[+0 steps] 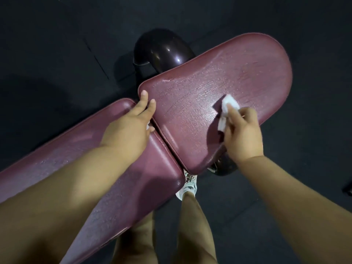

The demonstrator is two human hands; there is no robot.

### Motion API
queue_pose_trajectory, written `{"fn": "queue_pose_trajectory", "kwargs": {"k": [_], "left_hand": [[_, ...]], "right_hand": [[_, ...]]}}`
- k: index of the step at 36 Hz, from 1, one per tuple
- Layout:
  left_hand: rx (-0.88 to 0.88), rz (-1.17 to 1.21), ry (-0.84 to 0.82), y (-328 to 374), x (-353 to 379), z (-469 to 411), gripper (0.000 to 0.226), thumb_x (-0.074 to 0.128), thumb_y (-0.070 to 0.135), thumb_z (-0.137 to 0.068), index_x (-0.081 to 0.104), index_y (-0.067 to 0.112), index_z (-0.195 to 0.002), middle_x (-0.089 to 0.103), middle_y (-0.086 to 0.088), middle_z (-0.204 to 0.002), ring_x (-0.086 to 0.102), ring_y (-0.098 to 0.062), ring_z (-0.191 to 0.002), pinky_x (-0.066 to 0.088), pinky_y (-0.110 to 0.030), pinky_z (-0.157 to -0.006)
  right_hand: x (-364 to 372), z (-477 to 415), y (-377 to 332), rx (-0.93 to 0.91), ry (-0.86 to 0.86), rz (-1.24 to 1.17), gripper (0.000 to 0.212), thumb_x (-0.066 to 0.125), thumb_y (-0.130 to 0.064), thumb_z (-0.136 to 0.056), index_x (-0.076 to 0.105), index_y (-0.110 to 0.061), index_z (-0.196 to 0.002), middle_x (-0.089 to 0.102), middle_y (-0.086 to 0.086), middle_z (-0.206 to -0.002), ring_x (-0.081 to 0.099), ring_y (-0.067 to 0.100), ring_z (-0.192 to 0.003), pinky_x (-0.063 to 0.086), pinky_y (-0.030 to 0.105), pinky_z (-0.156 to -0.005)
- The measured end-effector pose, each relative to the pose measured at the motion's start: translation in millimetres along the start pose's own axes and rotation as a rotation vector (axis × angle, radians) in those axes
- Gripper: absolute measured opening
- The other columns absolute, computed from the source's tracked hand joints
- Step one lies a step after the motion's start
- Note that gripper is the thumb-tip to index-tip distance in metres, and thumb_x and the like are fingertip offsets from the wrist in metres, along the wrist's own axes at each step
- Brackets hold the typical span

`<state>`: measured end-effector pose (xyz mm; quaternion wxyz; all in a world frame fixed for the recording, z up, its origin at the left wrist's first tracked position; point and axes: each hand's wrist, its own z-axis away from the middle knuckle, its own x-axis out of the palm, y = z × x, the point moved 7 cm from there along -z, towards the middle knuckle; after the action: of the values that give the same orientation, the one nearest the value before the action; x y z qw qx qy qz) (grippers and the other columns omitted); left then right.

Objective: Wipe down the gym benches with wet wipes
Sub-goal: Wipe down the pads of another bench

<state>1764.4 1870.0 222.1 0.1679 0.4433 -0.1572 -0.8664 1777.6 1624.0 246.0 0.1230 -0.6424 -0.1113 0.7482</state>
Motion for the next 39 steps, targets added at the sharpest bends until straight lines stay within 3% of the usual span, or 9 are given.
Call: {"fn": "queue_pose_trajectory", "kwargs": {"k": [5, 8, 13, 18, 23, 27, 32, 36, 39], "left_hand": [[-0.023, -0.012, -0.018, 1.8, 4.4, 0.2, 0.063, 0.045, 0.024, -0.098, 0.009, 0.033, -0.149, -0.014, 0.019, -0.155, 0.044, -0.013, -0.128, 0.039, -0.024, -0.077], [0.003, 0.005, 0.007, 2.5, 7.5, 1.3, 0.064, 0.047, 0.022, -0.097, 0.011, 0.029, -0.15, -0.013, 0.016, -0.156, 0.044, -0.016, -0.129, 0.042, -0.027, -0.082], [0.019, 0.023, 0.05, 0.0, 8.4, 1.9, 0.065, 0.048, 0.019, -0.097, 0.012, 0.027, -0.15, -0.013, 0.015, -0.156, 0.041, -0.016, -0.131, 0.043, -0.032, -0.089], [0.02, 0.037, 0.088, 0.2, 11.2, 4.9, 0.064, 0.045, 0.014, -0.097, 0.012, 0.028, -0.15, -0.012, 0.018, -0.155, 0.04, -0.017, -0.132, 0.041, -0.033, -0.094], [-0.007, 0.076, 0.084, 2.2, 12.2, 13.1, 0.063, 0.043, 0.009, -0.096, 0.015, 0.028, -0.15, -0.009, 0.02, -0.155, 0.038, -0.012, -0.133, 0.036, -0.033, -0.104], [-0.027, 0.054, 0.086, 2.0, 14.8, 31.5, 0.058, 0.047, 0.015, -0.096, 0.024, 0.025, -0.148, 0.002, 0.016, -0.157, 0.035, -0.016, -0.135, 0.038, -0.033, -0.1], [-0.068, -0.014, 0.079, -9.2, 24.7, 67.7, 0.061, 0.049, 0.019, -0.095, 0.021, 0.022, -0.149, -0.002, 0.012, -0.158, 0.038, -0.017, -0.133, 0.042, -0.033, -0.094], [-0.187, -0.002, 0.052, -29.2, 33.9, 99.0, 0.059, 0.046, 0.024, -0.097, 0.018, 0.025, -0.149, -0.005, 0.015, -0.156, 0.043, -0.014, -0.127, 0.04, -0.029, -0.089], [-0.245, -0.006, 0.032, -46.8, 39.6, 118.8, 0.058, 0.045, 0.027, -0.097, 0.018, 0.027, -0.148, -0.007, 0.015, -0.156, 0.043, -0.016, -0.129, 0.044, -0.035, -0.092]], "right_hand": [[16.4, 28.5, -10.5, 0.229, 0.15, -0.085, 0.038, 0.048, -0.007, -0.087, 0.059, -0.003, -0.124, 0.051, 0.021, -0.101, 0.053, 0.03, -0.072, 0.045, 0.034, -0.068], [44.2, 60.6, -60.4, -0.118, -0.035, -0.072, 0.043, 0.05, -0.009, -0.078, 0.056, -0.005, -0.121, 0.054, 0.017, -0.096, 0.058, 0.033, -0.062, 0.047, 0.032, -0.049], [55.2, 83.4, -59.2, -0.47, -0.274, 0.097, 0.032, 0.045, -0.014, -0.086, 0.059, -0.028, -0.111, 0.057, -0.008, -0.085, 0.055, 0.008, -0.064, 0.042, 0.016, -0.051], [9.8, 53.8, 13.4, -0.04, -0.048, 0.007, 0.042, 0.045, -0.015, -0.083, 0.061, -0.011, -0.122, 0.054, 0.015, -0.1, 0.057, 0.031, -0.069, 0.051, 0.033, -0.055], [5.1, 53.2, 32.5, 0.311, 0.083, -0.141, 0.042, 0.052, -0.009, -0.093, 0.053, -0.017, -0.134, 0.044, 0.01, -0.109, 0.047, 0.017, -0.082, 0.041, 0.026, -0.079], [31.0, 69.8, -19.6, 0.081, -0.056, -0.167, 0.041, 0.06, 0.001, -0.082, 0.06, -0.006, -0.123, 0.05, 0.02, -0.104, 0.057, 0.036, -0.073, 0.053, 0.04, -0.07], [56.3, 100.6, -66.9, -0.379, -0.461, -0.05, 0.055, 0.061, 0.0, -0.08, 0.051, -0.011, -0.132, 0.05, 0.016, -0.116, 0.053, 0.034, -0.064, 0.048, 0.037, -0.06], [43.5, 92.3, -54.1, -0.307, -0.325, -0.069, 0.048, 0.063, 0.002, -0.075, 0.06, -0.01, -0.121, 0.053, 0.018, -0.104, 0.054, 0.035, -0.056, 0.051, 0.039, -0.053], [33.8, 83.6, -37.9, -0.114, -0.185, -0.152, 0.042, 0.055, -0.003, -0.086, 0.057, -0.015, -0.127, 0.046, 0.012, -0.11, 0.056, 0.032, -0.074, 0.051, 0.035, -0.074]]}}
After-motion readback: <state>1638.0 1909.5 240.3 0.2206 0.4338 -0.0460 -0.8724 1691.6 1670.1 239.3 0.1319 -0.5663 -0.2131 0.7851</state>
